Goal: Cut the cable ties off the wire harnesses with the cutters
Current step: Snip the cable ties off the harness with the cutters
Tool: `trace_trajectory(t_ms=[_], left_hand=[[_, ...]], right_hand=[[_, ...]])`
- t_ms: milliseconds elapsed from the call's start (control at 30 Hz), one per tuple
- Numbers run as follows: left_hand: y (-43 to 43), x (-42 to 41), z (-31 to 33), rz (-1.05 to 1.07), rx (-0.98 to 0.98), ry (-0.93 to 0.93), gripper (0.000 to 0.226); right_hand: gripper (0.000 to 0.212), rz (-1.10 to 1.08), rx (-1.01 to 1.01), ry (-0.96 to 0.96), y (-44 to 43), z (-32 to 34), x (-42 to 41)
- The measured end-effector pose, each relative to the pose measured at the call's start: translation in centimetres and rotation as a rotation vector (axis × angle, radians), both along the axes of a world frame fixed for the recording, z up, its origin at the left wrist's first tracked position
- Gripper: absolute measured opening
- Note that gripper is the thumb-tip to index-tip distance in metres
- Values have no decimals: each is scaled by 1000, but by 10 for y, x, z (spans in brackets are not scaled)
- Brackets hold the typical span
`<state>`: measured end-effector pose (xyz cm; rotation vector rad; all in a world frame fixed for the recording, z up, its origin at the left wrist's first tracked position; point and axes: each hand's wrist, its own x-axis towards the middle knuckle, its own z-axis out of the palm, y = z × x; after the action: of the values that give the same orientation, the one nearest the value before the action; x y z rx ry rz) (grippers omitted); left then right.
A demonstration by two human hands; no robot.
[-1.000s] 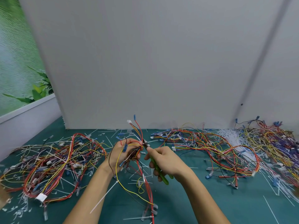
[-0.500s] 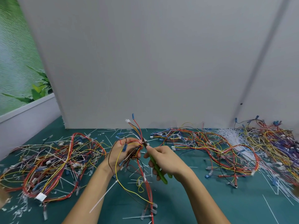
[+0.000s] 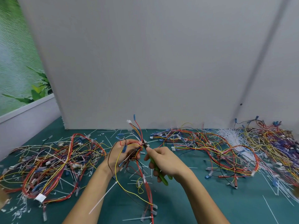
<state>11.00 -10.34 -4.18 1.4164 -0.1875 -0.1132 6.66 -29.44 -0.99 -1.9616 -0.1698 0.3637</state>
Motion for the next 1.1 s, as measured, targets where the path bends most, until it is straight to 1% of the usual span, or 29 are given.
trace_trajectory(t_ms=[100,233,533,800,967,1100], left_hand=[[1,0,0,-6,10,-13,21],[-2,2,-3,31,-15,-14,12],[-3,2,-4,28,-44,-9,13],[-3,3,-5,7,-11,-17,12],[-3,5,-7,47,-45,-10,12],[-4,5,-8,43,-27,-19,11]], right_hand=[[47,0,-5,2,-1,2,0],[47,1,25,29,0,2,0],[46,3,10,26,0,2,0],[47,-11,-3,-4,-1,1,0],[47,-12,12,11,0,1,0],[49,-7,-9,5,1,-1,0]])
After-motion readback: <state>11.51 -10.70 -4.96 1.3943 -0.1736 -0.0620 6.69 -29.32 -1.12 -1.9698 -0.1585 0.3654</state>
